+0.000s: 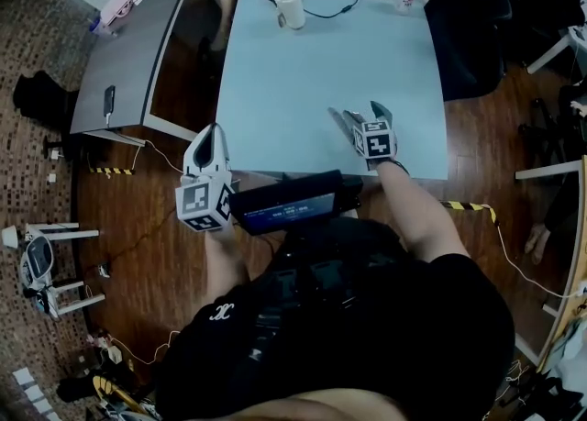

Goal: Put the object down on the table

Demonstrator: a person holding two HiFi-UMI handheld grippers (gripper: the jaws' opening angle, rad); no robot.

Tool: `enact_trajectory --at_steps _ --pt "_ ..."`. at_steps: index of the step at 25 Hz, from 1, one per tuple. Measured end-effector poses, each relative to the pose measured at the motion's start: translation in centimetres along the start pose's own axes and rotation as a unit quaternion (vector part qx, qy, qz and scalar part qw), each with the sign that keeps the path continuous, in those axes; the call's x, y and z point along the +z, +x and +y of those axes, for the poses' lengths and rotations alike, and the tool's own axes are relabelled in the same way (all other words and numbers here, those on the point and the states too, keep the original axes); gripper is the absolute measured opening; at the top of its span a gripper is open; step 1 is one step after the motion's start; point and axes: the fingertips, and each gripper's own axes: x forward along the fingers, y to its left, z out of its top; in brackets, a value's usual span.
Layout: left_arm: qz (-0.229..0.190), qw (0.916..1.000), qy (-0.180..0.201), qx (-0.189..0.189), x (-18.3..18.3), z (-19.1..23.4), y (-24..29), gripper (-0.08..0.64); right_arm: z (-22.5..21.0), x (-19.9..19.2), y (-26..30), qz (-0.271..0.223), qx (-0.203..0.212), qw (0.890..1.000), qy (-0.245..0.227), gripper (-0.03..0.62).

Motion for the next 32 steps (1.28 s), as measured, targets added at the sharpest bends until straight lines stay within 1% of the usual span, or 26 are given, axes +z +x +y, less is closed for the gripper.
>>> enact_trajectory --at_steps 2,3,4,5,7,8,9,10,12,14,15,17,18,19,20,22,27,32 --pt "-0.003 1.0000 0.000 -0.002 0.2 -0.2 0.4 -0.005 -1.2 3.5 -1.9 -0.061 -0.014 0.998 0.018 0.351" --pt "-0.006 1.0000 0.000 -0.005 0.3 -0.4 0.7 -0.005 -1.8 5.6 -3.2 -0.095 -0.023 0.995 0.013 0.351" --pt "-0.009 0.9999 0.000 -0.008 0.5 -0.6 1.0 -0.005 -2.3 7.7 -4.7 -0.131 -0.036 0.991 -0.003 0.351" --pt "-0.012 0.9999 0.001 -0.011 0.6 -0.9 1.3 -0.005 -2.7 9.8 -6.4 -0.169 -0.051 0.984 -0.030 0.351" --pt "-0.016 0.9997 0.004 -0.017 0.7 -1.4 1.9 -0.005 -2.9 13.7 -10.3 -0.236 -0.077 0.965 -0.088 0.351" --pt "-0.017 0.9996 0.007 -0.021 0.8 -1.8 2.2 -0.005 -3.0 15.3 -12.3 -0.260 -0.090 0.955 -0.112 0.350" --pt "-0.018 0.9994 0.011 -0.026 0.9 -2.2 2.5 -0.005 -3.0 16.7 -14.3 -0.280 -0.102 0.946 -0.131 0.325" --pt "-0.019 0.9993 0.013 -0.031 1.1 -2.6 2.7 -0.005 -3.2 17.9 -16.0 -0.297 -0.113 0.938 -0.142 0.324" --pt "-0.021 0.9989 0.016 -0.039 1.5 -3.4 3.1 -0.005 -3.5 19.8 -19.4 -0.327 -0.130 0.925 -0.142 0.311" --pt "-0.023 0.9985 0.020 -0.045 1.9 -4.0 3.5 -0.005 -3.9 21.3 -22.4 -0.354 -0.144 0.914 -0.134 0.236" --pt "-0.024 0.9984 0.022 -0.047 2.1 -4.3 3.7 -0.005 -4.1 21.8 -23.9 -0.368 -0.150 0.908 -0.130 0.184" --pt "-0.029 0.9981 0.021 -0.050 2.6 -4.6 3.9 -0.005 -4.7 22.6 -27.0 -0.402 -0.164 0.892 -0.127 0.092" --pt "-0.032 0.9981 0.020 -0.050 2.7 -4.7 3.9 -0.005 -5.0 22.9 -28.5 -0.416 -0.171 0.884 -0.125 0.072" --pt "-0.034 0.9980 0.018 -0.050 2.9 -4.7 4.0 -0.005 -5.2 23.0 -29.9 -0.427 -0.176 0.879 -0.121 0.047" --pt "-0.035 0.9980 0.017 -0.050 3.0 -4.7 4.0 -0.005 -5.4 23.0 -31.1 -0.432 -0.179 0.876 -0.116 0.022" --pt "-0.038 0.9979 0.018 -0.050 3.3 -5.2 4.0 -0.005 -5.8 22.5 -32.7 -0.434 -0.181 0.876 -0.110 0.007" --pt "-0.040 0.9976 0.020 -0.053 3.2 -7.2 3.4 -0.005 -6.4 20.3 -34.8 -0.422 -0.182 0.882 -0.108 0.003" --pt "-0.038 0.9971 0.018 -0.064 2.7 -8.6 2.5 -0.005 -6.2 18.5 -37.9 -0.421 -0.190 0.880 -0.106 -0.005"
